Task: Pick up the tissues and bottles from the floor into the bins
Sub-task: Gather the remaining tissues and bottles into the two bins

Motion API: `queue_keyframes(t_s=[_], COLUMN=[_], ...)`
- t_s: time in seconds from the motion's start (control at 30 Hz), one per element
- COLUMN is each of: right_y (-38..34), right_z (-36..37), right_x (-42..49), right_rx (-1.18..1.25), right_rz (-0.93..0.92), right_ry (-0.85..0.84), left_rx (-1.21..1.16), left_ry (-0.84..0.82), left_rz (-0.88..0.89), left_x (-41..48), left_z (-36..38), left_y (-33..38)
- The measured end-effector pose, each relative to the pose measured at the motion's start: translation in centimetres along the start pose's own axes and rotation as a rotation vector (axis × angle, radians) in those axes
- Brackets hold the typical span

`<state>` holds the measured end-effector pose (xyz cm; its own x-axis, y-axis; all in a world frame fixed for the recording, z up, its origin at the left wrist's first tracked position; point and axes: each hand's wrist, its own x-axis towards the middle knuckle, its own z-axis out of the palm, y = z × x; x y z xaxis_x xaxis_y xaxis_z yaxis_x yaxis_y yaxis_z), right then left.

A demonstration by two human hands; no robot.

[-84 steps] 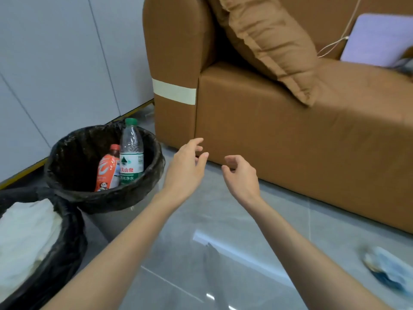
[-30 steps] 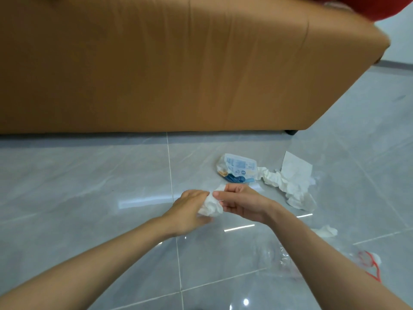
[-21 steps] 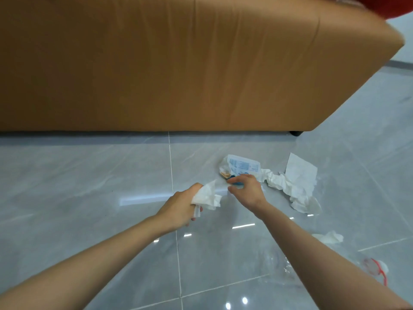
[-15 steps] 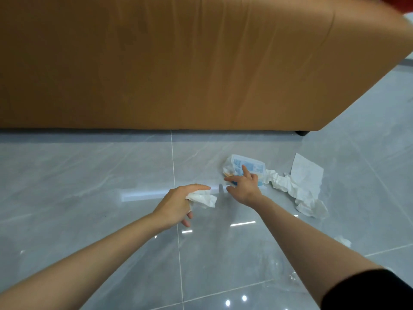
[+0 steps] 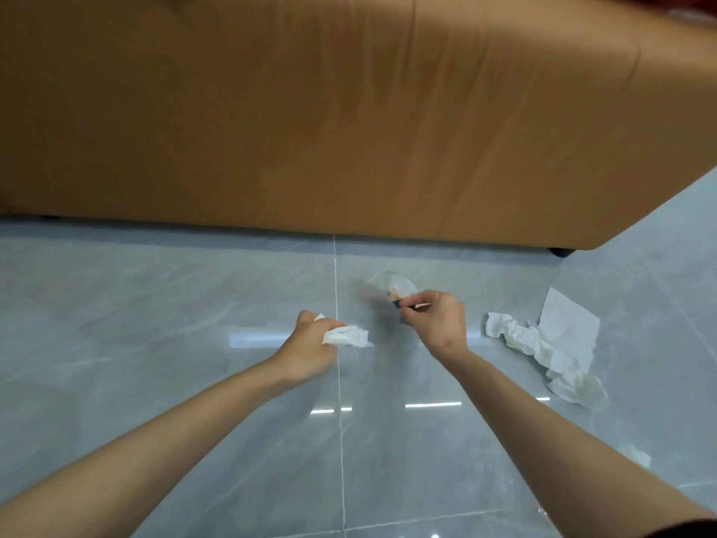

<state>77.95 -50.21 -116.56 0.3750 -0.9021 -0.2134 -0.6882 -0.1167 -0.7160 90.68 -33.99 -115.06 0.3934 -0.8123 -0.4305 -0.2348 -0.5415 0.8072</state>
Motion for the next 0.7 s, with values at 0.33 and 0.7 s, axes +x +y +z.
queue_keyframes(t_s=[0.33, 0.7], right_y=[-14.1, -26.1], right_z=[6.6, 14.1], right_x=[-7.8, -17.7], right_rx=[0.636, 0.624], right_rz=[-0.032, -0.278], right_ry=[-0.498, -0.757], left_rx=[-0.239, -0.325], left_ry=[0.457, 0.879], left_rz=[-0.042, 0.078], left_x=[-7.9, -20.2], left_z=[-8.6, -18.5], left_y=[-3.0, -7.3])
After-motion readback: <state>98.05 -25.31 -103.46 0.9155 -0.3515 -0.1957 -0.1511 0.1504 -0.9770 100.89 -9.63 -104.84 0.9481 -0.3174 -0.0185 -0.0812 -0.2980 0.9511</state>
